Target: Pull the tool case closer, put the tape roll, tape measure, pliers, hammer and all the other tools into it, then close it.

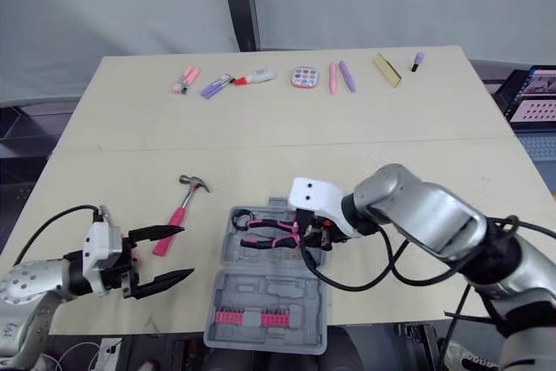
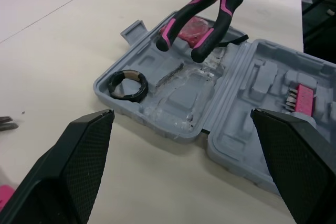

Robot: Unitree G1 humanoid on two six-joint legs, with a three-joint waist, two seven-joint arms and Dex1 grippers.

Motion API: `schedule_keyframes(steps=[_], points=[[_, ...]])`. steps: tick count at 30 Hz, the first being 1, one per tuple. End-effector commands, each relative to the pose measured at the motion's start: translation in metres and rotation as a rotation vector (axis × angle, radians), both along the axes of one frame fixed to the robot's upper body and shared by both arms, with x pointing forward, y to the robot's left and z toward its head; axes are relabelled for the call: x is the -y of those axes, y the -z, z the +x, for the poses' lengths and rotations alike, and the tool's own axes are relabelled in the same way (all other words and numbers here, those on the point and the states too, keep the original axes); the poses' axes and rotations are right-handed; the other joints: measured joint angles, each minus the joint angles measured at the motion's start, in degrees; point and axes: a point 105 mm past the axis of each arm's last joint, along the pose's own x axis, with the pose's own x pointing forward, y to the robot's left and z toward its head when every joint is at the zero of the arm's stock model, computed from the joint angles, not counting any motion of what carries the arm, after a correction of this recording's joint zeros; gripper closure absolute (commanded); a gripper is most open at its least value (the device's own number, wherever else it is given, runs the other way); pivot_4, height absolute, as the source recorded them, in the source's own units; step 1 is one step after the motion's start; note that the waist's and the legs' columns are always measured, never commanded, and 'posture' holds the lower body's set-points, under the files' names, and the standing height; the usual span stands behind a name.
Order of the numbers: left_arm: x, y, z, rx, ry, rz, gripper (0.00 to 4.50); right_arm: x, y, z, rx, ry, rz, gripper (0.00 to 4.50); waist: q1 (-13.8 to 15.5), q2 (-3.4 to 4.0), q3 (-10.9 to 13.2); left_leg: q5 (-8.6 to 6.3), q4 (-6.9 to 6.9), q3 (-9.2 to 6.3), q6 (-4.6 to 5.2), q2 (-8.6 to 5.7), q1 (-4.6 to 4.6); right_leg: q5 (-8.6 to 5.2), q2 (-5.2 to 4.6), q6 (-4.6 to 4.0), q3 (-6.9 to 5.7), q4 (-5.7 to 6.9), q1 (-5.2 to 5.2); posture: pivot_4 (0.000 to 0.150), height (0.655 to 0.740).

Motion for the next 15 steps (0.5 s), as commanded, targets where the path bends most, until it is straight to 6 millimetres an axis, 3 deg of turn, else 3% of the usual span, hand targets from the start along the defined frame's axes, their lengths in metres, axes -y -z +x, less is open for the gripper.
schedule_keyframes(steps=[1,15], points=[[-0.007,-0.004,-0.002,0.016,-0.015,0.015,0.0,-0.015,-0.004,0.004,0.043,-0.065,0.008,3.54,0.0,0.0,0.0,0.0,0.01,0.0,0.0,0.0,0.0,0.0,0.0,0.0,0.0,0.0,0.0,0.15,0.74],[-0.014,0.002,-0.016,0.007,-0.008,0.055,0.0,-0.037,0.018,0.013,0.044,-0.141,-0.029,3.54,-1.4,-0.04,0.0,0.01,-0.11,-0.01,-0.02,0.0,-0.01,0.0,-0.01,0.0,-0.04,0.18,-0.18,0.15,0.74]])
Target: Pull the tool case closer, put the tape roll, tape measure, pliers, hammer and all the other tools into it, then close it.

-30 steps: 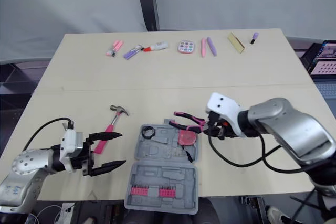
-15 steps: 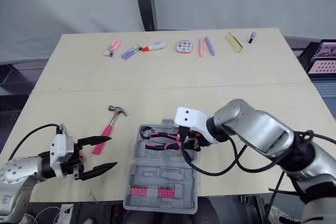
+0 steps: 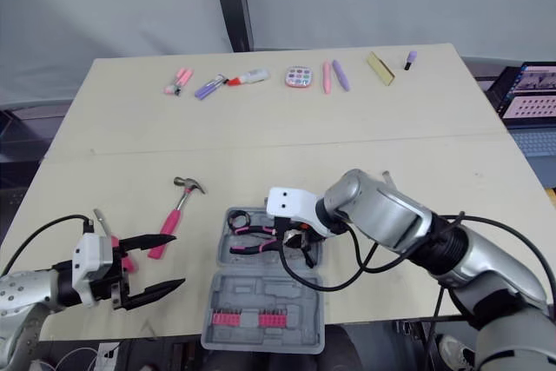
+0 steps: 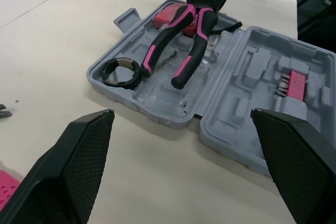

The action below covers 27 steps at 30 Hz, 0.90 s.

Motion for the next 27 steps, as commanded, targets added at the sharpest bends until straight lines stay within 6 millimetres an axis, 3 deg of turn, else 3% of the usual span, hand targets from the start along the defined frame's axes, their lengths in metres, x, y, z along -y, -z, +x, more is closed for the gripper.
schedule_keyframes(steps=[1,27], points=[[-0.004,-0.004,-0.002,0.027,0.0,0.027,0.0,-0.007,-0.007,0.0,0.031,-0.051,0.009,3.54,0.0,0.0,0.0,0.0,0.0,0.0,0.0,0.0,0.0,0.0,0.0,0.0,0.0,0.04,-0.03,0.15,0.74],[0.004,0.0,-0.005,0.029,-0.001,0.022,0.0,-0.024,0.01,0.003,0.014,-0.091,0.011,3.54,0.0,0.0,0.0,0.0,-0.01,0.0,-0.02,0.0,0.0,0.0,0.0,0.0,0.0,0.12,-0.07,0.15,0.74]])
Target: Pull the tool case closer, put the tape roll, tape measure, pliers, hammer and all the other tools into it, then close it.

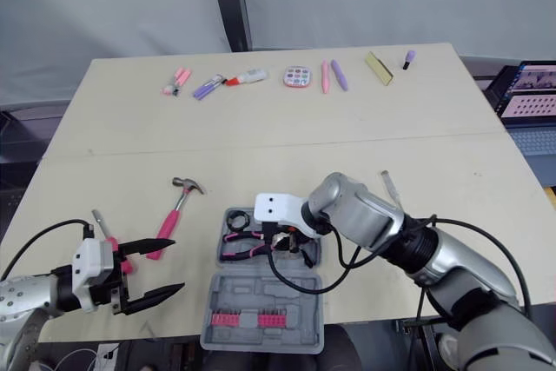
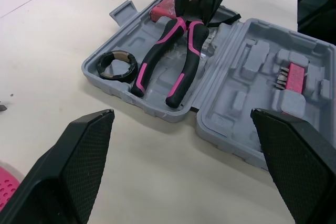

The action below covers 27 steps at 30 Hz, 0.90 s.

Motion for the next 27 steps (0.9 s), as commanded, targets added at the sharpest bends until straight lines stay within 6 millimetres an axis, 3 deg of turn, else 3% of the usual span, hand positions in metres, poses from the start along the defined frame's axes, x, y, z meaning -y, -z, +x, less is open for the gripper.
schedule_keyframes(steps=[1,27], points=[[0.0038,-0.0036,-0.0021,0.027,0.014,0.006,0.0,-0.0045,-0.0029,-0.0026,0.009,-0.028,0.014,3.54,0.0,0.0,0.0,0.0,0.0,0.0,0.0,0.0,0.0,0.0,0.0,0.0,0.0,0.0,0.0,0.15,0.74],[0.0034,-0.0016,-0.0026,0.024,0.016,0.006,0.0,-0.0046,0.0033,-0.0072,-0.017,-0.015,0.005,3.54,0.0,0.0,0.0,-0.01,0.01,-0.01,-0.01,0.0,0.0,0.0,-0.01,0.0,0.0,0.12,-0.04,0.15,0.74]])
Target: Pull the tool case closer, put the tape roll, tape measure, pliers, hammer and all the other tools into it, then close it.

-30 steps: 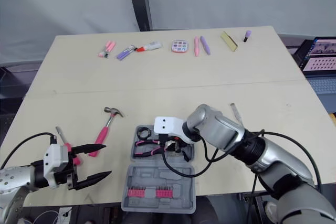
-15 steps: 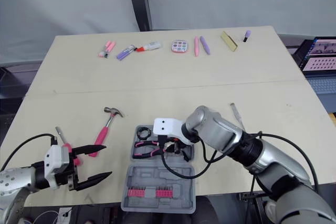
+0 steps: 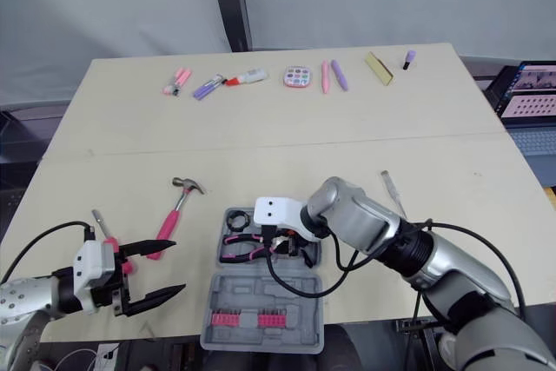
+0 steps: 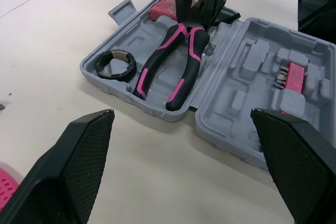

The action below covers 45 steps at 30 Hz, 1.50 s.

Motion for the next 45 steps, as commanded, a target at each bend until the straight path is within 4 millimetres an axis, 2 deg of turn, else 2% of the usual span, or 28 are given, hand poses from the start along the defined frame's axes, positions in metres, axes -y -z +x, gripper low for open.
schedule_keyframes(steps=[1,8,10,13,15,21,24,25,27,31,33,34,37,45], points=[[0.002,-0.002,-0.002,0.019,0.015,0.006,0.0,-0.005,-0.004,-0.005,0.005,-0.03,0.013,3.54,0.0,0.0,0.0,0.0,0.0,0.0,0.0,0.0,0.0,0.0,0.0,0.0,0.0,0.0,0.0,0.15,0.74],[0.002,-0.002,-0.002,0.018,0.019,0.006,0.0,-0.005,-0.004,-0.008,-0.007,-0.026,0.014,3.54,0.0,0.0,0.0,0.0,0.0,0.0,0.0,0.0,0.0,0.0,0.0,0.0,0.0,0.0,0.0,0.15,0.74],[0.002,-0.001,-0.002,0.018,0.02,0.006,0.0,-0.006,-0.004,-0.01,-0.021,-0.026,0.017,2.5,0.0,0.0,0.0,0.0,0.0,0.0,0.0,0.0,0.0,0.0,0.0,0.0,0.0,0.01,0.0,0.15,0.74],[0.003,-0.002,-0.001,0.018,0.021,0.004,0.0,-0.008,-0.008,-0.014,-0.047,-0.026,0.037,1.24,0.0,0.0,0.0,0.0,0.0,-0.01,-0.01,0.0,0.0,0.0,0.0,0.0,0.0,0.01,0.0,0.15,0.74],[0.003,-0.002,-0.001,0.019,0.023,0.004,0.0,-0.007,-0.013,-0.015,-0.054,-0.018,0.046,0.12,0.0,0.0,0.0,0.0,0.0,-0.01,0.0,0.0,0.0,0.0,0.0,0.0,0.0,0.01,0.0,0.15,0.74],[0.004,-0.001,-0.001,0.023,0.021,-0.001,0.0,-0.003,-0.036,-0.015,-0.067,0.015,0.128,0.04,0.0,-0.01,0.0,0.0,0.0,-0.02,0.0,0.0,0.0,0.0,0.0,0.0,0.0,0.01,0.01,0.15,0.74],[0.006,-0.001,-0.001,0.025,0.019,-0.007,0.0,-0.005,-0.042,-0.01,-0.017,0.008,0.257,0.04,0.1,-0.09,-0.1,0.0,-0.01,-0.02,-0.01,0.0,0.0,0.0,0.0,0.0,0.0,0.01,0.01,0.15,0.74],[0.006,-0.001,-0.001,0.025,0.018,-0.009,0.0,-0.006,-0.043,-0.01,-0.014,0.009,0.309,0.54,0.1,-0.11,-0.1,0.0,-0.04,-0.05,-0.01,0.01,0.0,0.0,0.0,0.0,-0.01,0.01,0.01,0.15,0.74],[0.007,-0.001,0.0,0.027,0.018,-0.011,0.0,-0.009,-0.046,-0.009,-0.021,0.022,0.397,1.26,0.1,-0.12,-0.1,-0.01,-0.04,-0.05,-0.02,-0.01,0.01,0.0,0.0,0.0,-0.01,0.03,0.02,0.15,0.74],[0.008,-0.001,0.0,0.029,0.018,-0.012,0.0,-0.011,-0.045,-0.012,-0.016,0.003,0.556,3.14,0.1,-0.14,-0.1,-0.01,0.05,-0.03,-0.02,0.0,0.01,0.0,0.01,0.0,-0.02,0.03,0.05,0.15,0.74],[0.008,-0.002,0.001,0.031,0.018,-0.011,0.0,-0.01,-0.041,-0.012,-0.009,0.003,0.593,4.12,0.1,-0.13,-0.1,-0.01,0.05,-0.03,-0.02,0.0,0.01,0.0,0.01,0.0,-0.02,0.06,0.05,0.15,0.74],[0.007,-0.002,0.0,0.031,0.019,-0.01,0.0,-0.009,-0.039,-0.012,-0.008,0.005,0.604,4.45,0.1,-0.13,-0.1,-0.01,0.04,-0.03,-0.02,0.0,0.01,0.0,0.01,0.0,-0.02,0.07,0.04,0.15,0.74],[0.007,-0.002,0.0,0.031,0.019,-0.01,0.0,-0.008,-0.035,-0.014,-0.029,0.012,0.644,4.45,0.1,-0.13,-0.1,-0.01,0.04,-0.03,-0.02,0.0,0.01,0.0,0.01,0.0,-0.02,0.05,0.05,0.15,0.74],[0.008,-0.004,0.003,0.033,0.028,-0.006,0.0,-0.004,-0.003,-0.002,0.042,0.035,0.607,4.45,0.0,-0.13,-0.1,-0.01,0.05,-0.04,-0.02,-0.01,0.02,0.0,0.02,0.0,-0.02,0.06,0.06,0.15,0.74]])
